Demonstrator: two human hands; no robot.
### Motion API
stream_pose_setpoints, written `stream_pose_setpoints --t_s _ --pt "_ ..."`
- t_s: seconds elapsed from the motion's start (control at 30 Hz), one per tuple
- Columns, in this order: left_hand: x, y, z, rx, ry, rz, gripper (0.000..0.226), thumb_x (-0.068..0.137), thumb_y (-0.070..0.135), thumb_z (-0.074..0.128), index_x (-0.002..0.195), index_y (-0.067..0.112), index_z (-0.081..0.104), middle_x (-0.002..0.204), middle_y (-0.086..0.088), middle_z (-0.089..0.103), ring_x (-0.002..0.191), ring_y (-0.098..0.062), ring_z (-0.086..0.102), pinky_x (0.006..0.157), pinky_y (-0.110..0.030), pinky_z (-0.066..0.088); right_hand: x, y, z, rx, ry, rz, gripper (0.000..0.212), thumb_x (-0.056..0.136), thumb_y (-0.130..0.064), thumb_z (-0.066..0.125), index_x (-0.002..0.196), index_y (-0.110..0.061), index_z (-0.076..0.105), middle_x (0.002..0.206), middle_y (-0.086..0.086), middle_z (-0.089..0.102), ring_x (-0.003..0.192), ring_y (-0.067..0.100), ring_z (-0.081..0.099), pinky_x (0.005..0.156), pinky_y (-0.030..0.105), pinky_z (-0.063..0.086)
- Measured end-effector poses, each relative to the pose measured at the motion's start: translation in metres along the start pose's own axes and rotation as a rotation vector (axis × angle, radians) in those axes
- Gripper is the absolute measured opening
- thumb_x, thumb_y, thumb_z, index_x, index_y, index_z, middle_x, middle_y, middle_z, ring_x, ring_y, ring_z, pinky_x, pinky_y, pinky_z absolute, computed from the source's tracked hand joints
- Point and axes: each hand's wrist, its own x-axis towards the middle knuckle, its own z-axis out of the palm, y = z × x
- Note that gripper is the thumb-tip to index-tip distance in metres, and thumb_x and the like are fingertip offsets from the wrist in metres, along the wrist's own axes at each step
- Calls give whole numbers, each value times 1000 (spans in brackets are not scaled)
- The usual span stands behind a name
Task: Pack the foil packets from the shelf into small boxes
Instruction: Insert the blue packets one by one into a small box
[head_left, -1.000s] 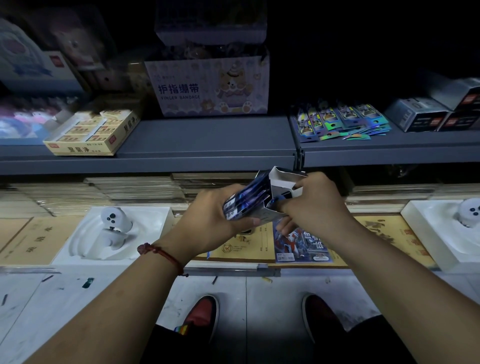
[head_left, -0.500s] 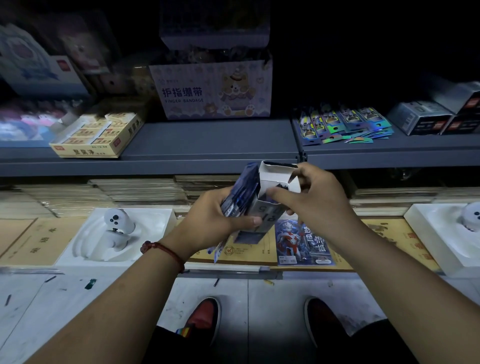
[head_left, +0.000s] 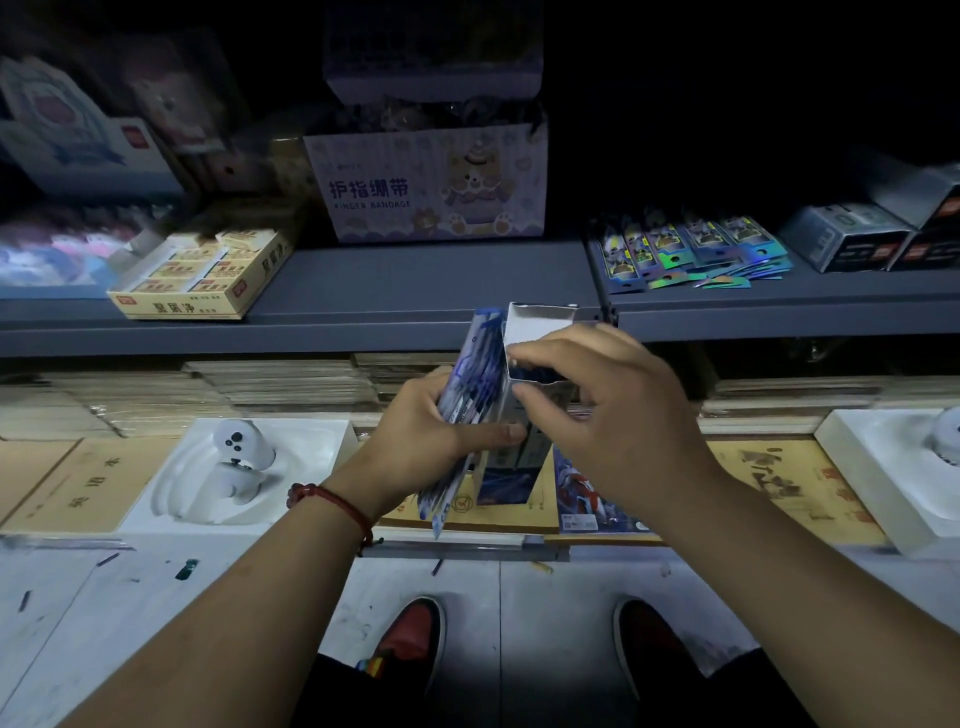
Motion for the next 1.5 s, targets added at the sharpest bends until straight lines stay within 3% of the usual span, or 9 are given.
stream_pose_setpoints --t_s 0.13,0.33,0.5,0.6,0.73,0.8,1.0,1.2,1.5 --pt "-1 3 0 -14 -16 14 27 81 10 83 105 5 72 98 -7 78 91 -20 76 79 -35 62 1 -1 2 -14 7 52 26 95 -28 62 118 -24 74 93 -9 71 81 19 65 75 41 55" --pt "-3 8 1 -86 46 62 45 80 8 83 118 -1 61 101 -5 78 92 -20 76 73 -28 61 2 0 -1 50 50 172 27 94 -22 69 120 -26 73 89 -20 57 63 -11 47 62 19 34" --pt "-1 3 -5 -42 69 48 44 77 18 86 115 4 68 106 -9 77 95 -22 76 81 -43 64 2 -5 -2 111 1 225 32 95 -18 69 126 -25 68 80 -21 58 69 -11 53 61 9 31" --pt "-2 2 -4 -10 62 48 44 78 21 86 114 6 67 108 -8 76 97 -22 75 83 -48 63 0 -5 1 91 -11 184 28 98 -15 66 123 -22 73 91 -19 59 74 -9 55 64 5 35" --pt "-4 6 1 9 75 68 37 81 23 84 110 7 68 102 -5 76 91 -19 76 81 -44 64 1 -3 5 87 3 203 28 104 -16 54 127 -22 70 109 -2 64 95 16 62 77 38 54" --pt "-5 8 5 22 82 85 37 80 24 84 110 11 68 101 -1 77 91 -16 75 81 -40 64 2 -3 5 94 22 214 29 105 -16 51 127 -21 70 111 1 63 98 22 62 80 44 54" --pt "-7 15 12 86 129 156 35 75 20 88 98 28 65 90 17 75 84 -1 72 70 -18 58 1 -7 5 54 -36 124 33 102 -23 46 126 -21 69 103 1 59 90 31 60 75 46 53" --pt "-6 15 13 105 130 178 35 75 16 88 99 28 66 89 21 74 84 1 71 67 -11 53 5 -7 1 -60 -145 29 27 97 -12 48 116 -12 68 95 7 55 77 34 56 68 46 53" --pt "-2 9 10 -34 0 50 27 83 8 81 108 5 70 99 -6 78 92 -20 76 81 -33 62 -3 0 5 84 -67 -3 25 100 -6 57 118 -14 72 105 2 64 87 31 62 75 48 53"
